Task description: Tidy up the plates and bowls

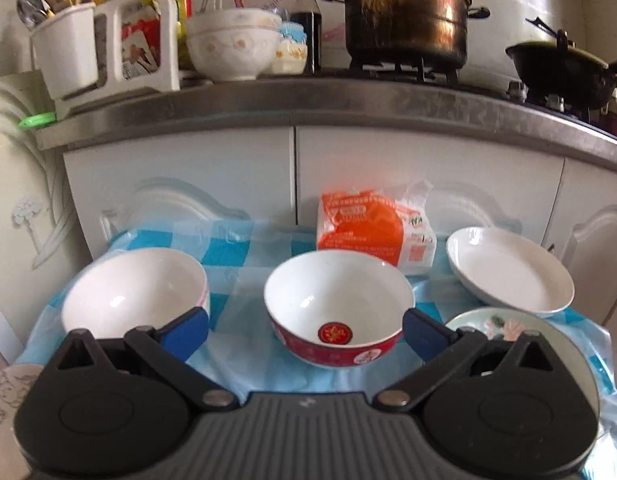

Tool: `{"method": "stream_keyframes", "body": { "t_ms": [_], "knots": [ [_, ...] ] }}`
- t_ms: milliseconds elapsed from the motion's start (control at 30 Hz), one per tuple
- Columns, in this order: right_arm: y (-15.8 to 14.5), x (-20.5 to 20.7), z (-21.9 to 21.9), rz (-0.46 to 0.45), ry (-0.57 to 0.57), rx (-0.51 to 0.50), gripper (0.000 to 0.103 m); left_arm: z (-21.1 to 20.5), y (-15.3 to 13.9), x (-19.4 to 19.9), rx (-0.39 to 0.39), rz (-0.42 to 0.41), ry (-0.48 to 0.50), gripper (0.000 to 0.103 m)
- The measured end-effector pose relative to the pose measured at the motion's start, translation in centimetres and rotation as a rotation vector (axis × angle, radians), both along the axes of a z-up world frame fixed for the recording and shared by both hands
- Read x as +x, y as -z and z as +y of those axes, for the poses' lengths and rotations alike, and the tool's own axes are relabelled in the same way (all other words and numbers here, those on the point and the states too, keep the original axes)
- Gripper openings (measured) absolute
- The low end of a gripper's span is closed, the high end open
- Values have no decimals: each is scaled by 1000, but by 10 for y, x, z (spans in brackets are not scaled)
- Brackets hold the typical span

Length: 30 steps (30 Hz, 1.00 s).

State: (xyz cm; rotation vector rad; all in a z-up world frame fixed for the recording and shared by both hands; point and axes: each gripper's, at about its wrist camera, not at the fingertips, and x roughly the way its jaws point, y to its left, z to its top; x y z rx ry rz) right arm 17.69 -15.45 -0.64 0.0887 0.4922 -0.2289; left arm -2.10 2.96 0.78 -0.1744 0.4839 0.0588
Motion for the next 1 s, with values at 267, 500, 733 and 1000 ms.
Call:
{"method": "stream_keyframes", "body": {
  "t_ms": [267,500,733,1000],
  "knots": [
    [-48,-69,19,-128,-23,-36,102,-7,-26,-26,29,-53,10,103],
    [-65,-125,20,-180,-26,-15,102,-17,-41,-48,46,-91,31,103],
    [-74,-175,18,-230,-16,-30,102,-27,-53,-60,67,-111,59,103],
    [-71,-219,14,-191,-37,-24,102,-41,-63,-80,103,-143,87,103]
  ]
}}
